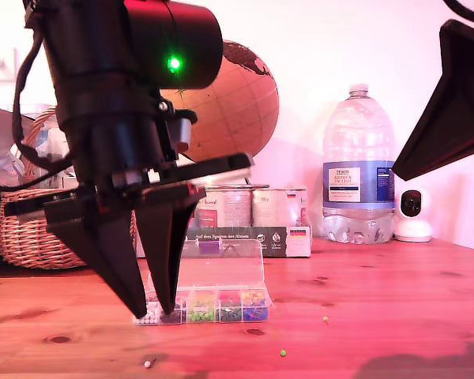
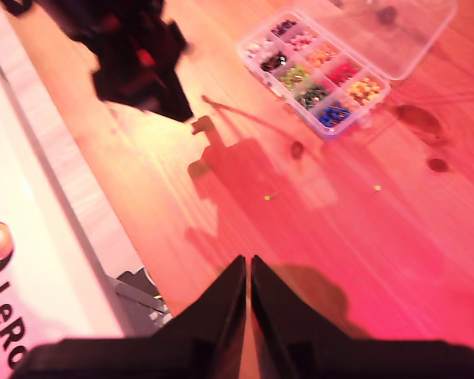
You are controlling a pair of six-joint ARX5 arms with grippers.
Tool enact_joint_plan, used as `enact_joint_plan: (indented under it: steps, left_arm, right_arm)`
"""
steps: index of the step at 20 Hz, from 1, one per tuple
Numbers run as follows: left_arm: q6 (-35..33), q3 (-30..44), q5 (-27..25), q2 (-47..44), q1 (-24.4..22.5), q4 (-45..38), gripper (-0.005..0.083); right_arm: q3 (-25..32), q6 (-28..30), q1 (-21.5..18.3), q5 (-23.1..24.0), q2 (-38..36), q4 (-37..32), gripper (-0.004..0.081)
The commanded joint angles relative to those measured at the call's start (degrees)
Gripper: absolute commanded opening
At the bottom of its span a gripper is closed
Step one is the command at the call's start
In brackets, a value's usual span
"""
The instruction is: Sort the loose pins on the table into their correct compartments
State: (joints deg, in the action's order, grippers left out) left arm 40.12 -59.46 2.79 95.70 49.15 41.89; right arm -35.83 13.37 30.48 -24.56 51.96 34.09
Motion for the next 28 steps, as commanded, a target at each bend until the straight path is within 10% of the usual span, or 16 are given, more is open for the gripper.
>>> enact_joint_plan:
  steps: [1, 28]
  left_arm:
    - [0.2, 0.46, -0.28, 2.36, 0.15, -0.24, 0.0166]
    - [-1.6, 0.46, -0.33, 7.08, 0.52, -0.35, 0.0125]
  right_arm:
    - [-0.28, -0.13, 0.35, -0.42, -0.02, -0.37, -0.0013]
    - [-0.28, -0.11, 0.66, -0.44, -0.02, -0.68, -0.0013]
